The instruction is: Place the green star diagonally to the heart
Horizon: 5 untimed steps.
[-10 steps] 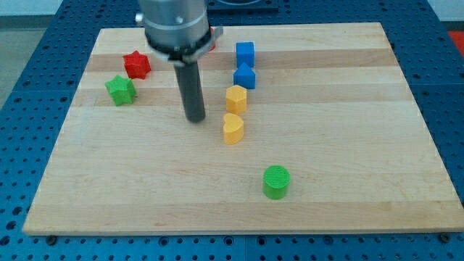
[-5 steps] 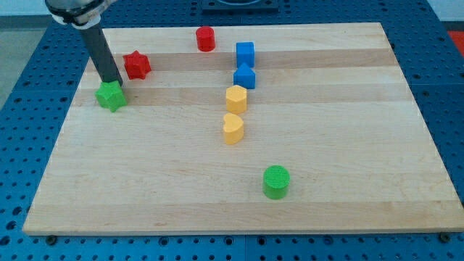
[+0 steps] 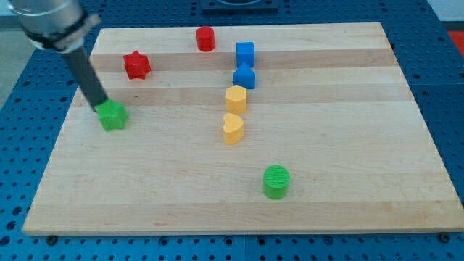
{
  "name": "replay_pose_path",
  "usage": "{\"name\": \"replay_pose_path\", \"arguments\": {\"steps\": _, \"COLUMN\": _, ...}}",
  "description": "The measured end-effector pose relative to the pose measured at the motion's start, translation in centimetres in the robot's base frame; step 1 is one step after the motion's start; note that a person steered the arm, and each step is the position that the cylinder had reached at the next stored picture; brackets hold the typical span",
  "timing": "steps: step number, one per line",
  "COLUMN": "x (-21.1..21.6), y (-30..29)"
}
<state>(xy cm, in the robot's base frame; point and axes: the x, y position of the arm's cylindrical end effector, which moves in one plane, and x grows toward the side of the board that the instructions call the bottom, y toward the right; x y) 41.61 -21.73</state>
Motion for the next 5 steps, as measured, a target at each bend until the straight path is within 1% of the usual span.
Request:
{"name": "replay_pose_path", "arguments": {"steps": 1, "x": 3.7, "y": 4.4}}
{"name": "replay_pose_path", "arguments": {"steps": 2, "x": 5.2, "y": 4.4}}
{"name": "replay_pose_path", "arguments": {"steps": 3, "x": 5.9, "y": 1.6}}
{"name": "replay_pose_path", "arguments": {"steps": 4, "x": 8.0, "y": 1.9}}
{"name": "replay_pose_path", "arguments": {"steps": 5, "x": 9.1, "y": 6.0}}
